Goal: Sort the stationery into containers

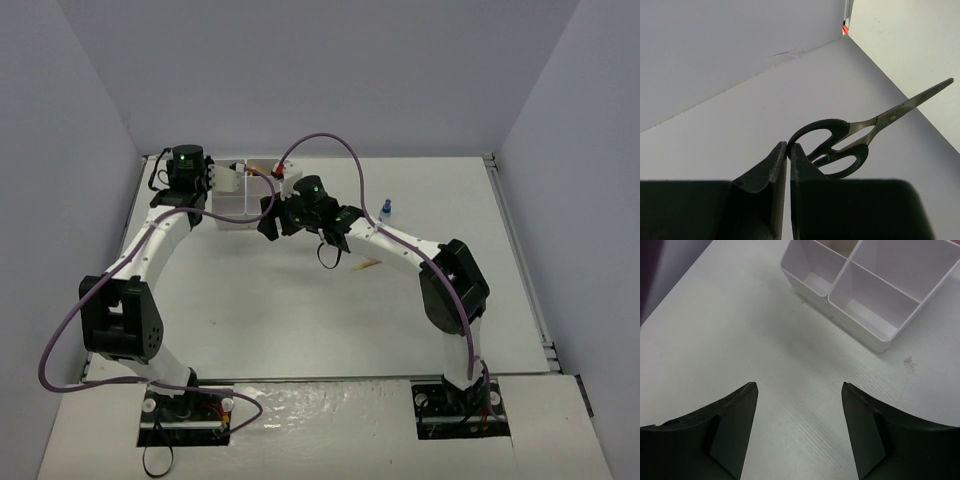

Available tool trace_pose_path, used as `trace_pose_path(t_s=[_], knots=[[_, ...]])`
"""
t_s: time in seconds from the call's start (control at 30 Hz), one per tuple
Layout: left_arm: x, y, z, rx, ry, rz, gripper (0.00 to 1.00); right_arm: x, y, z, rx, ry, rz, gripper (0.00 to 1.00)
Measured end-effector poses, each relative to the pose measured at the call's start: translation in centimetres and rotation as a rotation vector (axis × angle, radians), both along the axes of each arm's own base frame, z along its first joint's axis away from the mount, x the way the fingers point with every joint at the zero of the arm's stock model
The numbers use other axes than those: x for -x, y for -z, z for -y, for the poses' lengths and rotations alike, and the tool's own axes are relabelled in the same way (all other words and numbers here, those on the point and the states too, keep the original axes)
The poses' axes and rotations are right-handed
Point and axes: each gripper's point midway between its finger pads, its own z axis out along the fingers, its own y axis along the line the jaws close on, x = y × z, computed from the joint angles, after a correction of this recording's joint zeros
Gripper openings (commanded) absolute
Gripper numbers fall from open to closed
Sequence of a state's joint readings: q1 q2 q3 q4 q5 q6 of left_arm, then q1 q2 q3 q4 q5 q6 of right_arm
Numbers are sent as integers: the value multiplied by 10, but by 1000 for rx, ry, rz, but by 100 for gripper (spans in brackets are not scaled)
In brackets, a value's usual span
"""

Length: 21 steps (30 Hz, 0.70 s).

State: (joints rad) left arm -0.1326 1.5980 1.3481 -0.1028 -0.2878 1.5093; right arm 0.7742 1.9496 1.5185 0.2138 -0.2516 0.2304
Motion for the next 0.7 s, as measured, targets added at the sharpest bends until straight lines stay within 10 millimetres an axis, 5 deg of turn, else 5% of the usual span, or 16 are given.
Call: trace_pose_path(t_s=[0.7], knots=[[-3,20,24,-82,99,-10,0,10,0,20,53,21,0,66]])
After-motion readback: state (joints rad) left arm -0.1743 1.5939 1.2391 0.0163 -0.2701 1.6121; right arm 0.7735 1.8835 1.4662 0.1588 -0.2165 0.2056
